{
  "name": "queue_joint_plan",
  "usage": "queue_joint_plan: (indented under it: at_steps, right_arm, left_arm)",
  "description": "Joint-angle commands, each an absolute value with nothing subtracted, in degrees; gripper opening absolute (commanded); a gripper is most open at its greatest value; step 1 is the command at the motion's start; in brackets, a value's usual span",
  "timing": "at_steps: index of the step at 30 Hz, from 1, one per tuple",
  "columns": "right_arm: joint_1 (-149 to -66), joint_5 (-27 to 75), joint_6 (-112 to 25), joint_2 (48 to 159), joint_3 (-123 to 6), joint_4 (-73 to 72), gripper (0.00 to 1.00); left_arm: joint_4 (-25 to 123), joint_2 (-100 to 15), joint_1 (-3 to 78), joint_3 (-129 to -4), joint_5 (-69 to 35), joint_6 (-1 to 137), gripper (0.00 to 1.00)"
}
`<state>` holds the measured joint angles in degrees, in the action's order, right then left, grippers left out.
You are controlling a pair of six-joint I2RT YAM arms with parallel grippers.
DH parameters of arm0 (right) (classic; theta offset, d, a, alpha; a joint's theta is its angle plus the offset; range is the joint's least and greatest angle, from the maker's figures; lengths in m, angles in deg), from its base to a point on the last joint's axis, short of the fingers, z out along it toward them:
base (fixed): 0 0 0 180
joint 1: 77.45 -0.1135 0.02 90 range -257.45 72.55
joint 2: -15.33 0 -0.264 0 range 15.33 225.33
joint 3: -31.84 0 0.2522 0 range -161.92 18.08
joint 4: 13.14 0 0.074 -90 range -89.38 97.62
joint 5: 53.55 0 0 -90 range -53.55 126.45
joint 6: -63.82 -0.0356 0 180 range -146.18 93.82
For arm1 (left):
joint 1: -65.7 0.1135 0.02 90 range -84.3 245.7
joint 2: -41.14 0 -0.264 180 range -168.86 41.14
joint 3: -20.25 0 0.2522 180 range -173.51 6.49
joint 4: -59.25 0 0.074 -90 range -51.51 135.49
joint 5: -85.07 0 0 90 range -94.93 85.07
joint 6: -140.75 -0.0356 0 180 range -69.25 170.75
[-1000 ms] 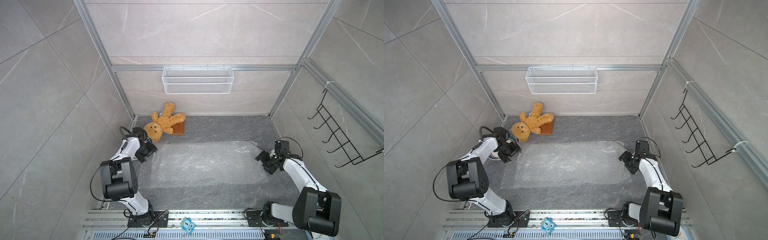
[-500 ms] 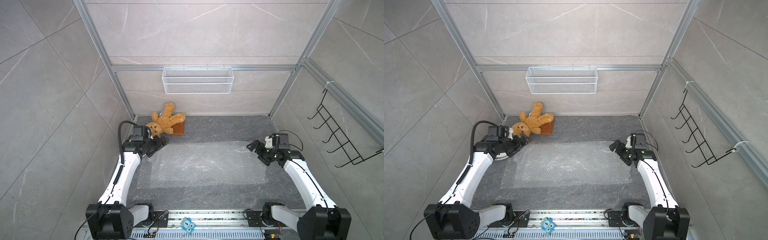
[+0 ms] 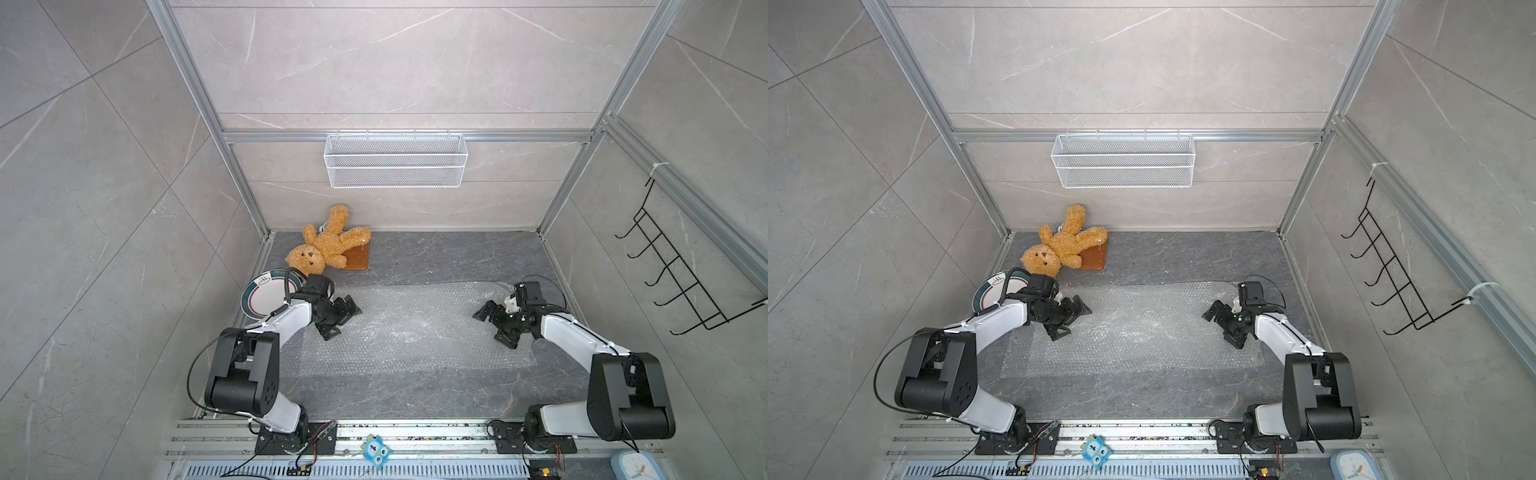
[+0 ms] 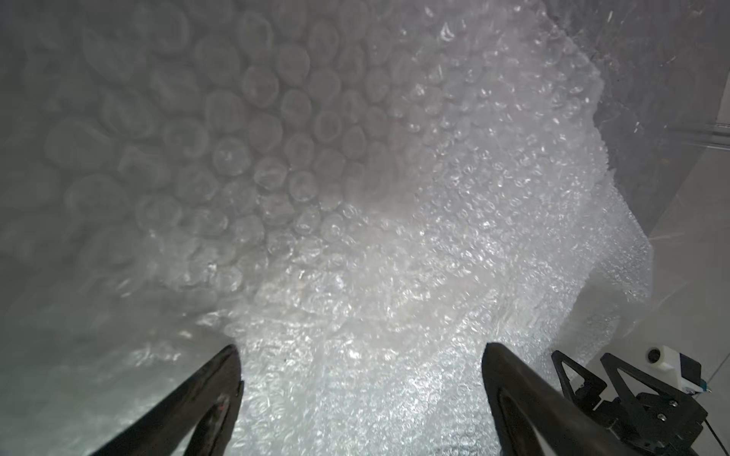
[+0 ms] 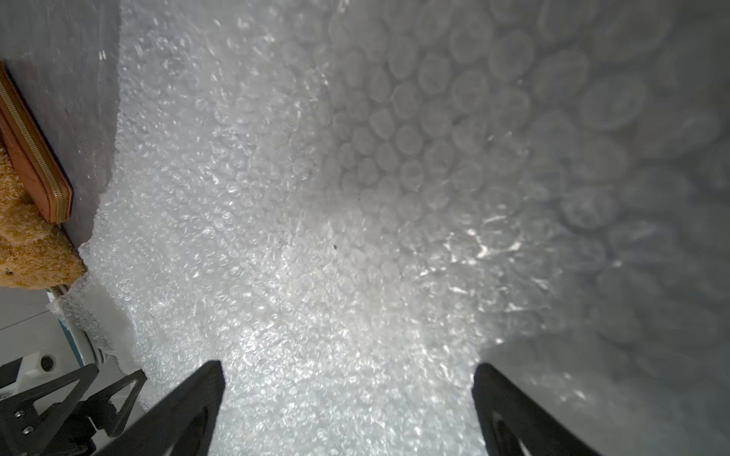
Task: Unpack dinner plates from bubble wrap
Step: Adjust the bubble wrap on the bubble wrap.
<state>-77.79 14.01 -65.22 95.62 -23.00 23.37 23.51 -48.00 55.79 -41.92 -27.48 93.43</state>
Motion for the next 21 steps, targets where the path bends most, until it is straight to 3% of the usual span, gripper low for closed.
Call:
queue_joint_plan:
  at_steps: [1,13,21]
  right_arm:
    - [-75.6,15.5,-66.0,96.3,-21.4,21.5,1.00]
    - [-62.5,14.2,-65.5,100.1,-20.4,22.8,1.00]
    - [-54.3,12.5,-63.6,96.8,-21.3,25.2,1.00]
  left_arm:
    - [25.6,-48.8,55.9,-40.9,-27.2,93.8,0.97]
    - [28.9,-55.5,49.1,-40.4,-26.7,96.0,0.96]
    - [31.6,-55.5,44.6,-41.5,-26.4,99.5,0.96]
